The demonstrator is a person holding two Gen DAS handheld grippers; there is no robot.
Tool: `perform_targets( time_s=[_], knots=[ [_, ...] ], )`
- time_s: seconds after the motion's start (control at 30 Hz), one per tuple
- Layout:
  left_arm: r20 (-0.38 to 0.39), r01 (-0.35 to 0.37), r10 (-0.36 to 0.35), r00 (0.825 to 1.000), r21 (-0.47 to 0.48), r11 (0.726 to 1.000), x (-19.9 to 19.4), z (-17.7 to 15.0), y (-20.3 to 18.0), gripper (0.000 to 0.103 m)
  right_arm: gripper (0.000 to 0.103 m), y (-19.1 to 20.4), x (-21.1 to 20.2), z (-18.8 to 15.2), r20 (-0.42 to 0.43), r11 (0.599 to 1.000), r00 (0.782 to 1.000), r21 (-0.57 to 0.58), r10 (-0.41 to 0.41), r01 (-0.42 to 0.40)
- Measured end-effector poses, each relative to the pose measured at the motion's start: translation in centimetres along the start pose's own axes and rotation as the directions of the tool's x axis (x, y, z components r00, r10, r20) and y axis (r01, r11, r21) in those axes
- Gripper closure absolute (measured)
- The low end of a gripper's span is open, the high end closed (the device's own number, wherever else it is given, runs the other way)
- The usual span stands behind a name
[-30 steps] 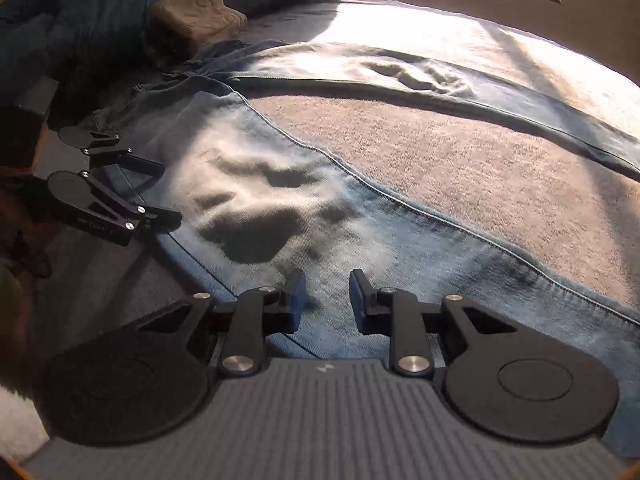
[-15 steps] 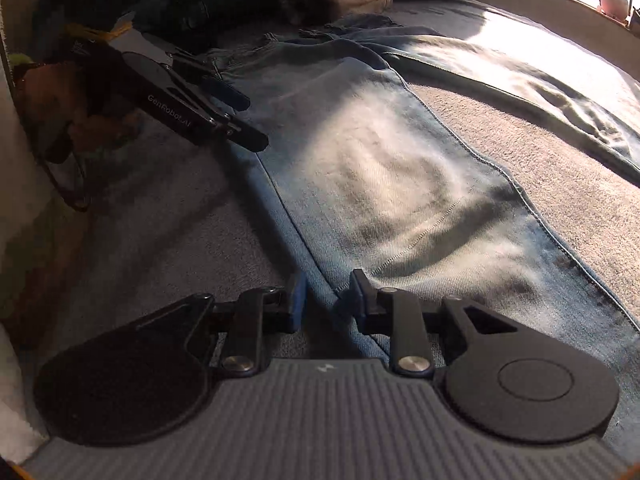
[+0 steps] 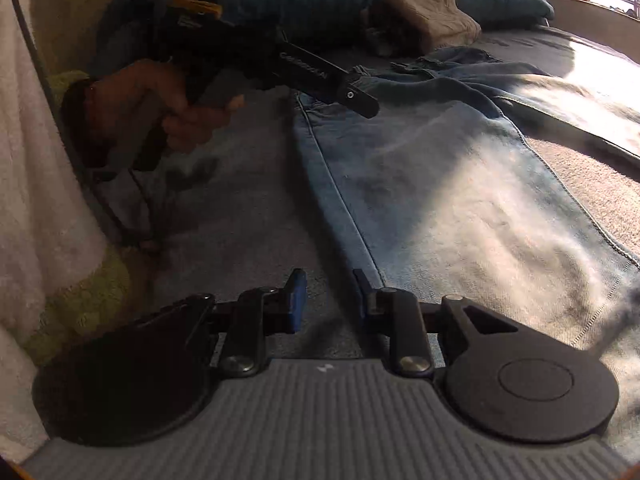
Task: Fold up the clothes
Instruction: 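Move the right gripper over the jeans seat toward the left gripper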
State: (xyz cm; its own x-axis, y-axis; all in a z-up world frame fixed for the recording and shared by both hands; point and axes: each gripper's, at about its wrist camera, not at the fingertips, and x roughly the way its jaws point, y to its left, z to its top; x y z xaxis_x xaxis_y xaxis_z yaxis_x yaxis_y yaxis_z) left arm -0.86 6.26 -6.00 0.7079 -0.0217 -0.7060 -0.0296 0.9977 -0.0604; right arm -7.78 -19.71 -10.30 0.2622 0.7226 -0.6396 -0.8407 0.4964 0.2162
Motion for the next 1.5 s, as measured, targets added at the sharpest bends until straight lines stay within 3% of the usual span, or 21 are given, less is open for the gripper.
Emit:
perform_targets(
  time_s=[0.2, 0.4, 0.47, 0.63, 0.77, 0.93, 1.03, 1.2, 1.3, 1.33, 1.43, 1.5],
  knots=[
    [0.111, -0.012, 0.008, 0.994, 0.041, 0.999, 3.0, 3.0, 0.2, 0.041, 0.079, -1.8, -0.7, 0.8, 0.036, 0.989, 0.997, 0.134, -0.070, 0.064],
    [0.027, -0.089, 0.089, 0.996, 0.006, 0.996, 8.2, 1.4, 2.4, 0.037, 0.079, -2.2, -0.5, 0.2, 0.022, 0.977, 0.996, 0.198, -0.082, 0.076],
    [0.042, -0.095, 0.094, 0.995, 0.021, 0.995, 7.7, 1.2, 2.4, 0.037, 0.079, -2.3, -0.5, 0.0, 0.017, 0.976, 0.996, 0.205, -0.085, 0.080],
    [0.087, -0.033, 0.036, 0.996, -0.034, 0.999, 5.6, 2.2, 2.2, 0.039, 0.079, -3.5, -1.0, -0.2, 0.034, 0.963, 0.991, 0.244, -0.130, 0.118],
    [0.129, 0.028, -0.028, 0.991, 0.008, 1.000, 5.2, 2.9, 0.7, 0.039, 0.079, -4.8, -1.3, -0.2, 0.050, 0.944, 0.984, 0.292, -0.171, 0.150],
    [0.055, 0.021, -0.026, 0.998, 0.085, 0.996, 8.6, 2.0, -0.6, 0.038, 0.079, -5.6, -1.3, -0.3, 0.050, 0.936, 0.982, 0.313, -0.184, 0.160],
    [0.077, -0.011, -0.001, 0.997, 0.145, 0.989, 8.8, 1.4, -1.4, 0.037, 0.079, -5.5, -1.1, -0.4, 0.031, 0.938, 0.982, 0.304, -0.185, 0.167],
    [0.126, 0.057, -0.069, 0.990, 0.090, 0.994, 6.9, 2.5, -1.9, 0.039, 0.079, -5.6, -1.1, -0.5, 0.023, 0.938, 0.979, 0.291, -0.203, 0.188],
    [0.038, 0.075, -0.081, 0.996, 0.137, 0.988, 8.9, 1.9, -3.1, 0.039, 0.079, -5.9, -1.0, -0.5, 0.027, 0.933, 0.979, 0.308, -0.202, 0.185],
    [0.045, 0.077, -0.083, 0.995, 0.128, 0.989, 9.2, 1.5, -3.1, 0.038, 0.079, -5.9, -1.0, -0.5, 0.027, 0.934, 0.979, 0.307, -0.202, 0.184],
    [0.056, 0.085, -0.089, 0.994, 0.081, 0.993, 8.7, 1.2, -2.7, 0.039, 0.079, -5.7, -1.1, -0.4, 0.028, 0.936, 0.979, 0.300, -0.204, 0.187],
    [0.057, 0.112, -0.112, 0.992, 0.003, 0.994, 7.2, 1.3, -1.9, 0.039, 0.079, -5.6, -1.2, -0.5, 0.024, 0.936, 0.977, 0.293, -0.211, 0.195]
  ],
)
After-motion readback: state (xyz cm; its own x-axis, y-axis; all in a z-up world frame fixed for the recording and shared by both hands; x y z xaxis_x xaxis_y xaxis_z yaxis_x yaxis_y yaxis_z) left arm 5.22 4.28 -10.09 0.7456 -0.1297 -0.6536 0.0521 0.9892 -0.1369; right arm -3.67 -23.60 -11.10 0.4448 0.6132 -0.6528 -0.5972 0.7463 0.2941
